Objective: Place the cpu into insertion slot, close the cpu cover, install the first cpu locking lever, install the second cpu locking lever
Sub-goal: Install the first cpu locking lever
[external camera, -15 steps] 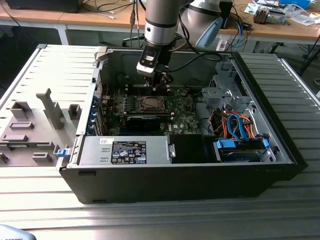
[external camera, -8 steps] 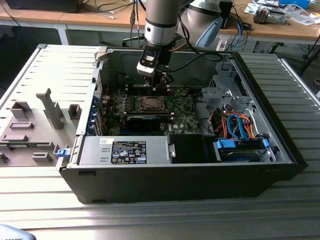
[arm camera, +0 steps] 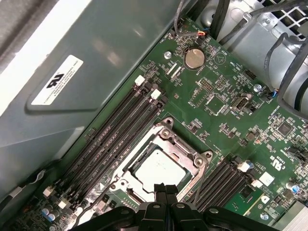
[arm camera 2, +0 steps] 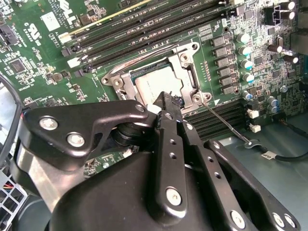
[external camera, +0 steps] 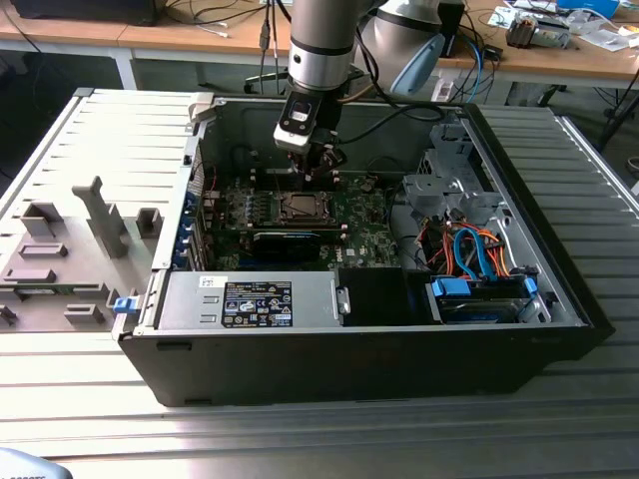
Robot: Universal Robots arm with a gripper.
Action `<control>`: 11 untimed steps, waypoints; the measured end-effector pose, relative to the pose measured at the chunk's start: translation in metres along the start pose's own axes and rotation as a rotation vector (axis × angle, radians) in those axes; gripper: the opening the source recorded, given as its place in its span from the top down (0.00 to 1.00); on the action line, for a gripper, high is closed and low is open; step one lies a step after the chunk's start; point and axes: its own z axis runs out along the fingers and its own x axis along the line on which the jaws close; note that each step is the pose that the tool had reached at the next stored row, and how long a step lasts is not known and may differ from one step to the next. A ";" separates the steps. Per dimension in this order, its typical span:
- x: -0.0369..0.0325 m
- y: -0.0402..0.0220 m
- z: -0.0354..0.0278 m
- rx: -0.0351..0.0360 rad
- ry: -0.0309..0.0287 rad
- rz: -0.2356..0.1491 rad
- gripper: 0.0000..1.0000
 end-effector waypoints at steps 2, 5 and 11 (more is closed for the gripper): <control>0.0000 0.0000 0.0000 -0.0001 -0.0001 -0.002 0.89; 0.0000 0.0000 0.0000 0.0000 -0.0003 -0.005 0.89; 0.0000 0.0000 0.0000 0.0000 -0.0007 -0.012 0.89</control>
